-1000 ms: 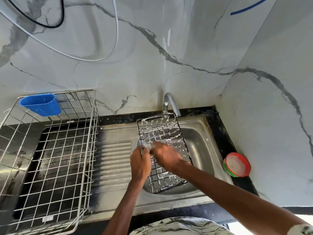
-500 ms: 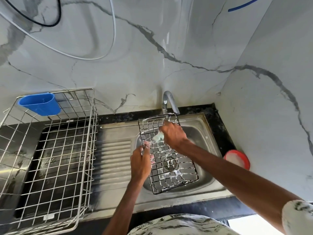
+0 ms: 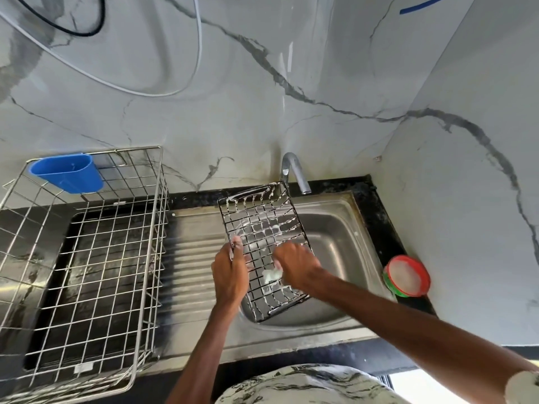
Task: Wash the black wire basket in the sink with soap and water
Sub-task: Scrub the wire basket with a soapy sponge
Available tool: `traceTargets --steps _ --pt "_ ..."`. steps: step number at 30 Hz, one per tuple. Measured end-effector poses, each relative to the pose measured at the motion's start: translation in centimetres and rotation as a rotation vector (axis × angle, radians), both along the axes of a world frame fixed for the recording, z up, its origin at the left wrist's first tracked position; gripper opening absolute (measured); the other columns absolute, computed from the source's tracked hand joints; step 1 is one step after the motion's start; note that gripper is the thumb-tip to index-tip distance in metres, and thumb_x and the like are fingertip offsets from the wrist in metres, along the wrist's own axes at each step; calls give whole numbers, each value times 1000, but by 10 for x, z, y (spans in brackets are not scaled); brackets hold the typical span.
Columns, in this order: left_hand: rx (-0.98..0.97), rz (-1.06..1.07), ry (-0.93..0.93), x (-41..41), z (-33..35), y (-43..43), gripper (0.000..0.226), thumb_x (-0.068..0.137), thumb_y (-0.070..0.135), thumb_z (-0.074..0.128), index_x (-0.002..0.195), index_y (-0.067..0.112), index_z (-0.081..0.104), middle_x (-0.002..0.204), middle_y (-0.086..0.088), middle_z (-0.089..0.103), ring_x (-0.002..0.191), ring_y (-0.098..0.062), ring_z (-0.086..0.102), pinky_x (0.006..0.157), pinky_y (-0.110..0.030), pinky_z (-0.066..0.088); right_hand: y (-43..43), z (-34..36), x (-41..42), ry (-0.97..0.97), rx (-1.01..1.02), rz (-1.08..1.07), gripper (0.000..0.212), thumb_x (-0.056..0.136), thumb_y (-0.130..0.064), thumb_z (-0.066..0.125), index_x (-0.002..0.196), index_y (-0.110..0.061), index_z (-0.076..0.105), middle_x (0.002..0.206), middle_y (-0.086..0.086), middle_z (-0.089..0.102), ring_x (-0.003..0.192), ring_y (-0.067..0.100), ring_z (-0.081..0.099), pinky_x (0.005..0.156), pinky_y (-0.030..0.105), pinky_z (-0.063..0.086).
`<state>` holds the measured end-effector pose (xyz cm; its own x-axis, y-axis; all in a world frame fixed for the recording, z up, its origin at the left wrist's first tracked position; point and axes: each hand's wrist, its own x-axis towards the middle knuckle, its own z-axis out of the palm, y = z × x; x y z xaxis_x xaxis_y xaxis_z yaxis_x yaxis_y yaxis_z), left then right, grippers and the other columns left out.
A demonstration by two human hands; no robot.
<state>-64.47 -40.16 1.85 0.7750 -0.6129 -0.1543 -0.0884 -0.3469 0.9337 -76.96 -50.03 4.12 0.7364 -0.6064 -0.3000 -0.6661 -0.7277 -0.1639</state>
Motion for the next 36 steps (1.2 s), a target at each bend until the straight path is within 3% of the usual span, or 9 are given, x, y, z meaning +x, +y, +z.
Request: traceTargets --steps 4,10,16,19,21,24,26,31,36 --pt "-15 -50 129 -7 3 2 30 107 51 44 118 32 65 88 -10 76 75 -30 77 57 -43 61 -42 9 33 -140 -197 -31 39 89 9 58 123 -8 59 122 16 62 97 30 68 77 36 62" --pt "-101 -85 98 -17 2 6 25 104 58 45 105 42 64 88 -10 77 74 -28 77 49 -28 53 -51 10 38 -155 -351 39 44 93 7 54 134 -8 51 129 20 56 105 31 63 79 38 61" --pt "-123 7 37 -7 -10 7 45 102 66 42 89 32 68 78 -20 72 67 -39 72 51 -52 59 15 -14 -12 -78 64 168 33 84 8 64 112 -10 69 123 13 65 108 29 66 88 39 57" --pt "-129 -5 29 -7 -6 5 41 109 46 45 96 18 72 74 -17 67 62 -16 68 60 -38 62 14 -4 -12 -96 341 203 29 78 5 76 102 -10 75 109 10 74 95 22 71 84 36 59" --pt "-129 -25 14 -8 -3 4 44 108 50 45 96 18 72 76 -13 69 66 -13 68 63 -29 60 0 3 1 -220 318 140 29 79 3 76 105 -9 75 110 10 74 92 20 71 80 30 59" --pt "-134 -59 51 -13 1 4 33 97 68 43 89 49 69 83 -13 73 74 -42 72 60 -60 59 -27 11 26 -433 171 -84 34 85 1 72 116 -13 72 118 9 71 83 15 71 59 17 58" --pt "-132 -62 64 -13 -2 5 30 92 76 43 89 59 67 87 -21 74 76 -47 71 61 -66 57 -32 14 38 -505 65 -125 31 88 0 69 116 -12 73 117 11 71 82 18 73 49 9 49" --pt "-157 -22 50 -8 7 1 48 105 59 44 90 24 73 80 -2 77 71 -19 74 62 -42 61 16 -4 23 -400 112 103 29 87 9 60 103 -9 77 105 10 70 88 26 72 64 26 60" --pt "-180 18 97 -4 15 3 36 110 42 45 87 25 67 72 -9 73 65 -37 72 56 -45 60 31 2 -8 -148 336 168 31 84 11 65 108 -5 76 112 12 72 90 20 71 68 19 50"
